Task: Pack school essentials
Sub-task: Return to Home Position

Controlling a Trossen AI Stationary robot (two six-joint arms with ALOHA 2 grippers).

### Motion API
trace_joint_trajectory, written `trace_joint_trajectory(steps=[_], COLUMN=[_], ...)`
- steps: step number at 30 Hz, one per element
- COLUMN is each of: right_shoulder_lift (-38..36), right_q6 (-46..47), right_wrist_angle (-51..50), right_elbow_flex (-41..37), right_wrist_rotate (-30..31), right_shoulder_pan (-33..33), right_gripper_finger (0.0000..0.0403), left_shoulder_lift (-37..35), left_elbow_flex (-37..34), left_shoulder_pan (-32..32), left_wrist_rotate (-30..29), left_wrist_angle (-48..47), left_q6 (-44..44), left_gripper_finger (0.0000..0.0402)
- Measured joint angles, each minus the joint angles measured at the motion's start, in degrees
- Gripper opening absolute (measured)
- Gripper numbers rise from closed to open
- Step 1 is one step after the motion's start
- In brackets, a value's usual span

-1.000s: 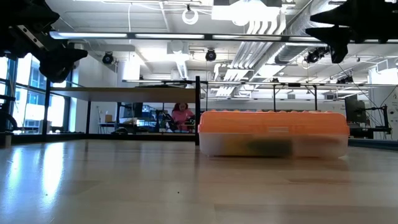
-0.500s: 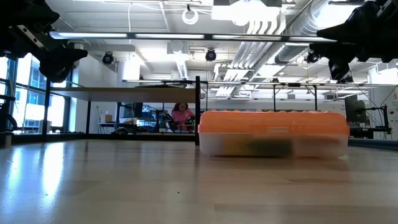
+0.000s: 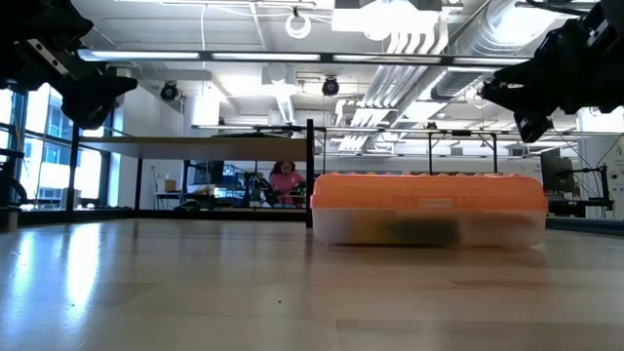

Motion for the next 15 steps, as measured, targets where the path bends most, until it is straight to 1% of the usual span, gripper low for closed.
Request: trace_joint_trajectory(steps=[5,15], right_shoulder_lift=[0.0,0.0], right_q6=[-3.7,2.0], right_wrist_angle=[0.0,0.0], right_elbow_flex=[0.0,0.0], right_wrist_rotate=[0.1,0.2], right_shoulder_pan=[0.0,0.0], right_gripper_finger=[0.0138,0.0138], left_shoulder_lift=[0.0,0.0], left_elbow_flex=[0.0,0.0], left_shoulder_pan=[0.0,0.0], left_wrist_rotate=[0.0,0.0], left_wrist_angle=[0.0,0.0], left_q6=[0.0,0.0], left_gripper_finger=[0.0328,0.0328])
